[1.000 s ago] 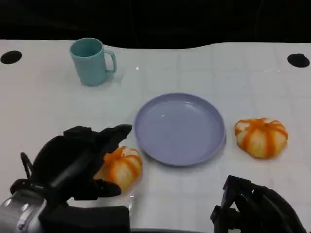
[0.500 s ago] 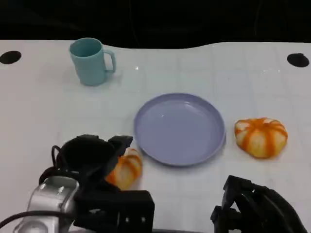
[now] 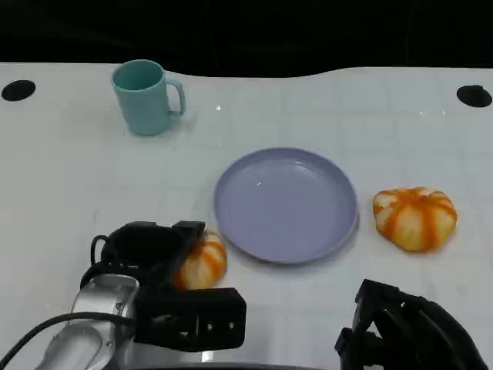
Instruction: Grasp the bread from the table and place it into the plate.
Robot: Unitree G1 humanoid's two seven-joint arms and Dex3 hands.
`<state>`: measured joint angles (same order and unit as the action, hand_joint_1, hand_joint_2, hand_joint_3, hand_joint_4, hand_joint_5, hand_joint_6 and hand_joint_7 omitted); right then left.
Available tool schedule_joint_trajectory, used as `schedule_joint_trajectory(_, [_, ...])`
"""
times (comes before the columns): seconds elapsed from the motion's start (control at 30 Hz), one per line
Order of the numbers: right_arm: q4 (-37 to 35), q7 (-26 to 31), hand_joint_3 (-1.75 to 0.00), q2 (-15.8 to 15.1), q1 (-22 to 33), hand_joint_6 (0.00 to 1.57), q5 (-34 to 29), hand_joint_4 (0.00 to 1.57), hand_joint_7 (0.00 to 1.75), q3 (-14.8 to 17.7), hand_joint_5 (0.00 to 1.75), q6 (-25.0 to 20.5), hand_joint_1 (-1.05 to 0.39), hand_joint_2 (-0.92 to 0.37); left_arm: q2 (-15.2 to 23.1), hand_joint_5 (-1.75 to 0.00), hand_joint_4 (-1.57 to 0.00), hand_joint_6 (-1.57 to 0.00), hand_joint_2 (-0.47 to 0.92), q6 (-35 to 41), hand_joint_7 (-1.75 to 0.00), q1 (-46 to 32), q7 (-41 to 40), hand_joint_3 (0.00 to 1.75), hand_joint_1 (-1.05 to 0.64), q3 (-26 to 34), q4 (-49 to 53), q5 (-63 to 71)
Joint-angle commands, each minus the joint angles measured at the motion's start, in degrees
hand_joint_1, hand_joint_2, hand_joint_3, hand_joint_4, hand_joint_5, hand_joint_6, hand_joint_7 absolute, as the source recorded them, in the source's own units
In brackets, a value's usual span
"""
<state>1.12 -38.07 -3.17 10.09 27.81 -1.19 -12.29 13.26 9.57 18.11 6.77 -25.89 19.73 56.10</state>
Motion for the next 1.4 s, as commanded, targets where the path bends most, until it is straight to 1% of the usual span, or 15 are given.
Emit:
schedule_joint_trajectory(0.03, [0.68, 0.24, -0.23, -0.76, 0.52, 0.78, 0.33, 0.87, 1.31, 0.56, 1.57, 0.12, -0.7, -0.92, -0.62, -0.51, -0.63, -0.49, 0.89, -0.46, -0.05, 1.71, -6.88, 0.0, -0.46, -1.09, 6.2, -0.74])
schedule_joint_trajectory(0.07, [0.88, 0.43, -0.23, -0.73, 0.6, 0.78, 0.27, 0.87, 1.31, 0.53, 1.57, 0.07, -0.7, -0.92, -0.6, -0.91, -0.6, -0.59, 0.9, -0.86, -0.05, 2.04, -9.04, 0.0, -0.41, -1.69, 7.47, -0.28])
schedule_joint_trajectory(0.13, [0.95, 0.41, -0.23, -0.71, 0.66, 0.79, 0.23, 0.87, 1.32, 0.5, 1.57, 0.21, -0.7, -0.92, -0.24, -1.42, -0.7, -0.86, 0.92, -2.08, -0.13, 2.77, -13.64, 0.06, -0.34, -3.26, 10.51, 0.81])
schedule_joint_trajectory(0.23, [0.39, -0.29, -0.23, -0.63, 0.55, 0.78, 0.58, 0.87, 1.32, 0.59, 1.57, 0.57, -0.7, -0.92, 0.37, -1.57, -0.83, -1.08, 0.92, -3.25, -0.12, 3.89, -17.6, 0.13, -0.38, -5.4, 14.49, 1.65])
schedule_joint_trajectory(0.4, [0.6, -0.2, -0.22, -0.73, 0.66, 0.79, 0.46, 0.87, 1.31, 0.68, 1.57, 0.63, -0.71, -0.92, 0.09, -1.73, -0.82, -1.18, 0.92, -3.82, -0.13, 5.0, -25.5, 0.25, -0.35, -7.59, 20.18, 1.88])
schedule_joint_trajectory(0.43, [0.59, -0.29, -0.22, -0.78, 0.66, 0.79, 0.5, 0.87, 1.31, 0.7, 1.56, 0.63, -0.71, -0.92, -0.06, -1.74, -0.83, -1.16, 0.92, -3.65, -0.25, 5.0, -27.57, 0.26, -0.34, -7.85, 20.86, 1.89])
schedule_joint_trajectory(0.47, [0.61, -0.36, -0.22, -0.83, 0.66, 0.79, 0.6, 0.87, 1.31, 0.74, 1.56, 0.53, -0.71, -0.92, -0.2, -1.74, -0.84, -0.96, 0.92, -3.55, -0.74, 4.99, -29.58, 0.27, -0.34, -8.02, 21.41, 1.82])
schedule_joint_trajectory(0.53, [0.54, -0.55, -0.22, -0.89, 0.61, 0.79, 0.78, 0.87, 1.31, 0.79, 1.56, 0.41, -0.7, -0.92, -0.3, -1.75, -0.85, -0.72, 0.92, -3.27, -1.33, 5.02, -32.39, 0.27, -0.33, -8.35, 21.92, 1.69])
schedule_joint_trajectory(0.67, [0.49, -0.48, -0.21, -0.84, 0.61, 0.79, 0.84, 0.88, 1.3, 0.85, 1.57, 0.21, -0.7, -0.92, -0.13, -1.75, -0.87, -0.62, 0.92, -2.74, -1.6, 5.02, -35.55, 0.3, -0.31, -8.44, 21.58, 1.05])
schedule_joint_trajectory(0.7, [0.45, -0.45, -0.22, -0.83, 0.61, 0.79, 0.65, 0.88, 1.3, 0.79, 1.57, 0.43, -0.71, -0.92, 0.06, -1.75, -0.88, -0.6, 0.92, -2.62, -1.63, 4.96, -35.48, 0.31, -0.31, -8.31, 21.06, 0.84])
schedule_joint_trajectory(0.9, [0.49, -0.22, -0.22, -0.83, 0.56, 0.8, 0.42, 0.88, 1.3, 0.69, 1.57, 0.45, -0.71, -0.92, 1.53, -1.75, -0.88, -0.63, 0.92, -1.9, -1.44, 4.31, -35.04, 0.36, -0.28, -7.21, 17.09, 0.18])
schedule_joint_trajectory(1.07, [0.3, -0.42, -0.22, -0.89, 0.48, 0.8, 0.3, 0.87, 1.3, 0.72, 1.57, 0.76, -0.71, -0.92, 2.88, -1.75, -0.9, -0.65, 0.92, -0.94, -1.46, 3.37, -34.94, 0.27, -0.27, -6.06, 12.32, -0.15])
schedule_joint_trajectory(1.2, [0.46, -0.31, -0.22, -0.99, 0.56, 0.8, 0.28, 0.88, 1.31, 0.73, 1.57, 0.6, -0.71, -0.92, 3.15, -1.75, -0.91, -0.71, 0.9, -0.79, -1.32, 2.17, -33.46, 0.35, -0.26, -4.09, 7.61, -1.72])
schedule_joint_trajectory(1.3, [0.75, -0.1, -0.22, -1.05, 0.64, 0.81, 0.27, 0.89, 1.32, 0.68, 1.57, 0.38, -0.71, -0.92, 3.23, -1.75, -0.91, -0.8, 0.83, -0.19, -1.15, 1.63, -32.54, 0.46, -0.26, -3.1, 4.25, -2.09])
schedule_joint_trajectory(1.4, [1.04, 0.09, -0.21, -1.14, 0.72, 0.81, 0.42, 0.89, 1.32, 0.69, 1.58, -0.07, -0.71, -0.92, 3.15, -1.75, -0.91, -0.74, 0.71, -0.52, -1.41, 1.77, -32.1, 0.64, -0.25, -2.49, 2.07, -2.35])
